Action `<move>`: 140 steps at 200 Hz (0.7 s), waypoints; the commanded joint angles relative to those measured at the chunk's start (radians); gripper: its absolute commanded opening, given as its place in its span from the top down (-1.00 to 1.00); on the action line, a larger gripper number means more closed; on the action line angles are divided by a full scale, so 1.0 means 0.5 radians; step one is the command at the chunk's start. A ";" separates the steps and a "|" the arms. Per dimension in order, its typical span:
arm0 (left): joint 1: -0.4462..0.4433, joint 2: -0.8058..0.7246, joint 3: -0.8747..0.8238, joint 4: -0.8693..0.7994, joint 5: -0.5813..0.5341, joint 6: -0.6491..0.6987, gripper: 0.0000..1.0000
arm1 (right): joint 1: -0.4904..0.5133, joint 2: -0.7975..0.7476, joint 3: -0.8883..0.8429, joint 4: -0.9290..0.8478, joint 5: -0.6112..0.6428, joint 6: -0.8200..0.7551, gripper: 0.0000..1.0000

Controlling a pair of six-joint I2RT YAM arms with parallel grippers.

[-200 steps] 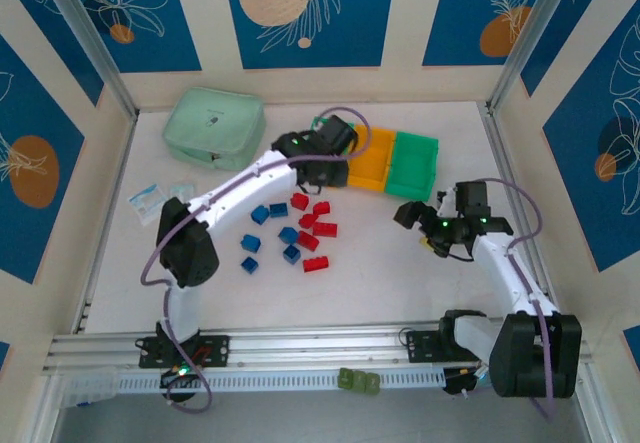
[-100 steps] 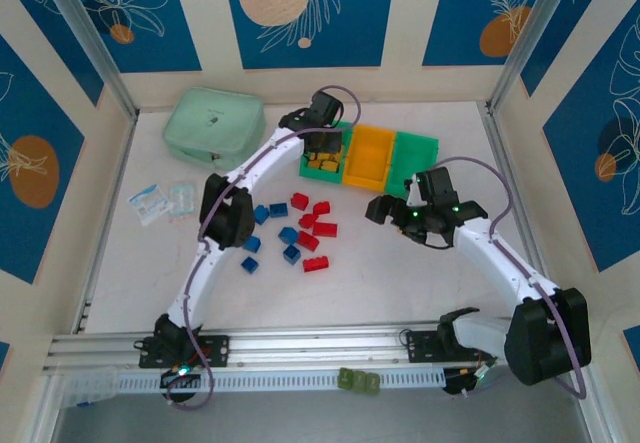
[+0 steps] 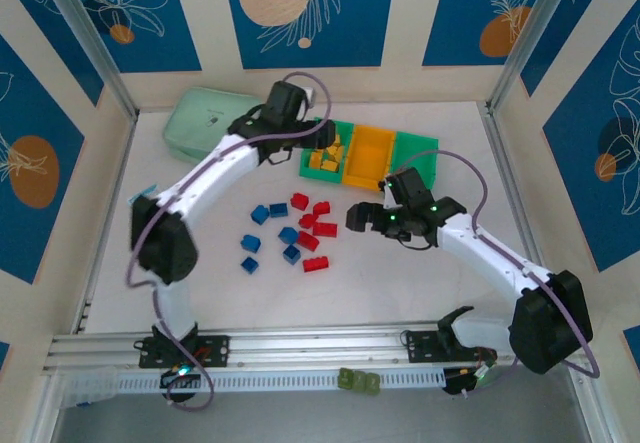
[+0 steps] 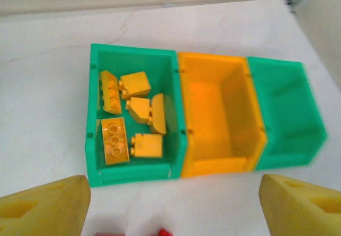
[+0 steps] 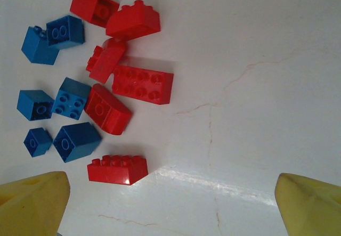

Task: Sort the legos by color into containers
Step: Place the lego in the container, then pick up the lego from the bottom-center of the table.

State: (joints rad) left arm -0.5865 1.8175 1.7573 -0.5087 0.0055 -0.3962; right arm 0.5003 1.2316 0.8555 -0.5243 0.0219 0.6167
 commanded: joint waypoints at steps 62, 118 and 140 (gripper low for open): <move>0.013 -1.124 -1.300 0.128 0.189 -0.128 -0.99 | 0.499 0.208 0.217 -0.108 0.258 -0.102 -0.99; 0.014 -1.651 -1.746 -0.109 0.142 -0.274 -0.99 | 0.831 0.524 0.322 -0.122 0.336 -0.165 -0.90; 0.015 -1.799 -1.884 -0.137 0.129 -0.352 -0.99 | 0.917 0.678 0.383 -0.160 0.480 -0.111 -0.98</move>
State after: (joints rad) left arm -0.5861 0.9802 0.8757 -0.5293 0.0780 -0.5148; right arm 0.9230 1.5089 1.0000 -0.5640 0.1783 0.5507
